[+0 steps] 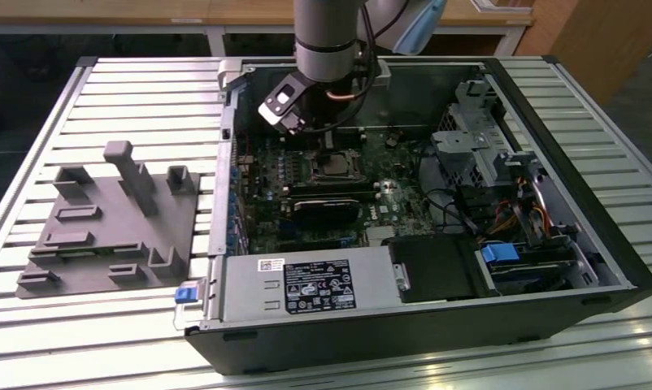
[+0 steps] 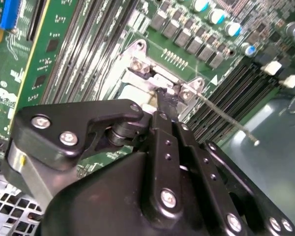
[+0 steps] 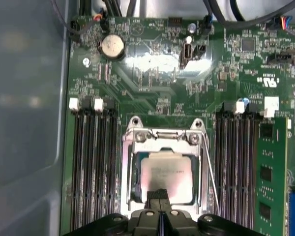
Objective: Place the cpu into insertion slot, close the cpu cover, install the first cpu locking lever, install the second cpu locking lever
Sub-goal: 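Close the cpu cover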
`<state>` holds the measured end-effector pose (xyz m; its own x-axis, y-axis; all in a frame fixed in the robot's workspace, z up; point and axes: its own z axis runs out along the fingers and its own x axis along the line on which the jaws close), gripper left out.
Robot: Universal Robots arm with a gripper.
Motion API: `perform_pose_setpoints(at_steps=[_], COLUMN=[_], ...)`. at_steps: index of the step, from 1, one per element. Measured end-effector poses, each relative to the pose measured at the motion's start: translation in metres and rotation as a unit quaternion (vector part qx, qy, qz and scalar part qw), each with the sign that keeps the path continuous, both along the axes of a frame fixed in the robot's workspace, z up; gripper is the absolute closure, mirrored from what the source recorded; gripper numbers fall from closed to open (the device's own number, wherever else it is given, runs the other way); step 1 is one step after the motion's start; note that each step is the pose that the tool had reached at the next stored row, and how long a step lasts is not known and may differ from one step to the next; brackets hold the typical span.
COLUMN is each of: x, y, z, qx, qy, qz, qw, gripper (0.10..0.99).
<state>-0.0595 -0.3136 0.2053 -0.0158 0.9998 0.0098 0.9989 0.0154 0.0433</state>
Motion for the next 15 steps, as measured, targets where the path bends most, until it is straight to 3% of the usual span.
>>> perform_pose_setpoints(at_steps=[3, 9, 15], x=[-0.001, -0.0009, 0.0027], y=[-0.0002, -0.0006, 0.0011], z=[-0.0018, -0.0055, -0.0055], qx=[-0.0007, -0.0082, -0.0077], qy=[-0.0011, -0.0024, -0.0029], qz=[0.0, 0.0, 0.0], qw=[1.0, 1.0, 1.0], gripper=[0.98, 0.98, 0.98])
